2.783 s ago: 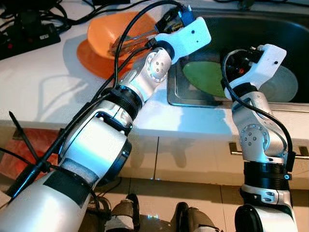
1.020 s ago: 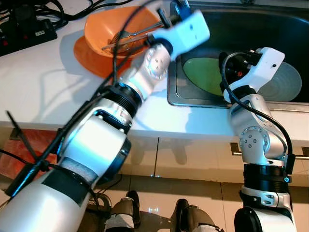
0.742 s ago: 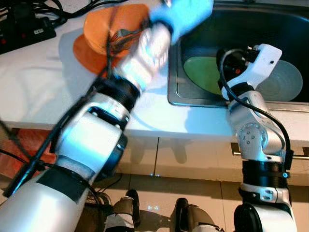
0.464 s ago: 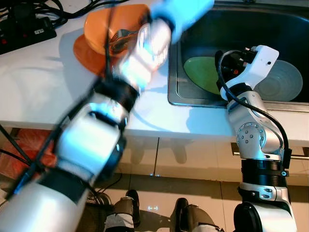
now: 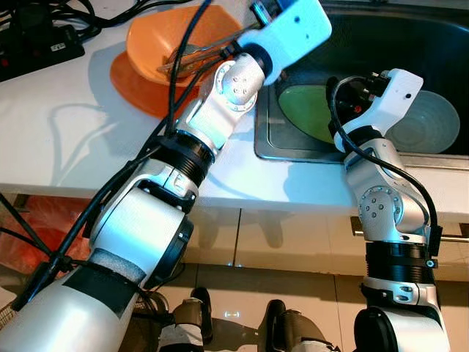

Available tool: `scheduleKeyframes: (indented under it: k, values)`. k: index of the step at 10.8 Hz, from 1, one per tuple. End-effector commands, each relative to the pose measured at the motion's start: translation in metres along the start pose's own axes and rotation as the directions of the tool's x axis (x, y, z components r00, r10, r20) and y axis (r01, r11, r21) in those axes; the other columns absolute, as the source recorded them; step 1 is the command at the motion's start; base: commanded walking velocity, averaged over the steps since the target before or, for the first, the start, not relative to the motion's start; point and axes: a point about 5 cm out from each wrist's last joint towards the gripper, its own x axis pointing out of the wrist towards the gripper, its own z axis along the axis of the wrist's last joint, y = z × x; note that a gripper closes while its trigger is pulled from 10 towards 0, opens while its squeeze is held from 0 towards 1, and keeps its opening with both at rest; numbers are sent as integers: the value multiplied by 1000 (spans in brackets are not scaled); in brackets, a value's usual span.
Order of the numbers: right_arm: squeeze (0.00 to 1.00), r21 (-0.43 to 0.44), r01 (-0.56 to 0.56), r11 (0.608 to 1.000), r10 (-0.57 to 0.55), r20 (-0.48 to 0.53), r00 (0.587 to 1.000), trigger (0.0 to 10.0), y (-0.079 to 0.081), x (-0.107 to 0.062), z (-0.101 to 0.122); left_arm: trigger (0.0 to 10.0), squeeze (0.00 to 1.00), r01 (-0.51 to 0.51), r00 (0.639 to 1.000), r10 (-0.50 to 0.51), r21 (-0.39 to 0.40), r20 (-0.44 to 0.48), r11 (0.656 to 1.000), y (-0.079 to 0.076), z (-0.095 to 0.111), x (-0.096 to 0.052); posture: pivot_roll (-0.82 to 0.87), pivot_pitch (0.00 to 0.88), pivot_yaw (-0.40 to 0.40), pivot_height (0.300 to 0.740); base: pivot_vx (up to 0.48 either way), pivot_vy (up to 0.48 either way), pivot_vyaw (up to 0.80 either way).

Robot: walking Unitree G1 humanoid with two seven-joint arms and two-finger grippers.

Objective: Kitchen organization

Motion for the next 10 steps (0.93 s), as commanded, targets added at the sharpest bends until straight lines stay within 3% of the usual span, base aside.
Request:
scheduleKeyframes:
  k: [1,3,4,5,6,7,8,9,10]
  values:
    - [0,2,-4,1000,4,3,1000,10000,1,-2,-1,10000,1000,38,999,-38,37,-8,999,-7,1,0,33,301,7,740,0,0,0]
    - [0,3,-5,1000,5,2,1000,10000,1,-2,-1,10000,1000,62,997,-59,78,-47,995,-12,-7,0,31,303,7,740,0,0,0]
    - [0,2,-5,1000,5,2,1000,10000,1,-3,-1,10000,1000,66,996,-56,138,-74,988,-11,-9,1,29,304,7,740,0,0,0]
    - [0,2,-6,1000,6,2,1000,10000,1,-3,-1,10000,667,66,995,-52,167,-85,984,-11,-10,1,27,304,6,740,0,0,0]
    - [0,2,-4,1000,4,2,1000,10000,1,-3,-1,10000,0,65,994,-50,162,-97,985,-12,-12,1,27,305,7,740,0,0,0]
    - [0,2,-4,1000,4,2,1000,10000,1,-3,-1,10000,43,56,994,-41,158,-99,986,-12,-11,2,25,307,6,740,0,0,0]
    - [0,2,-4,1000,4,2,1000,10000,1,-3,-1,10000,1000,39,995,-25,149,-95,988,-10,-10,3,24,307,6,740,0,0,0]
    - [0,2,-3,1000,3,4,1000,10000,1,-3,-1,10000,0,33,996,-19,163,-90,986,-9,-8,4,22,308,6,740,0,0,0]
    - [0,3,-1,1000,1,7,1000,10000,0,-3,0,10000,0,23,996,-8,168,-86,985,-7,-7,4,22,308,6,740,0,0,0]
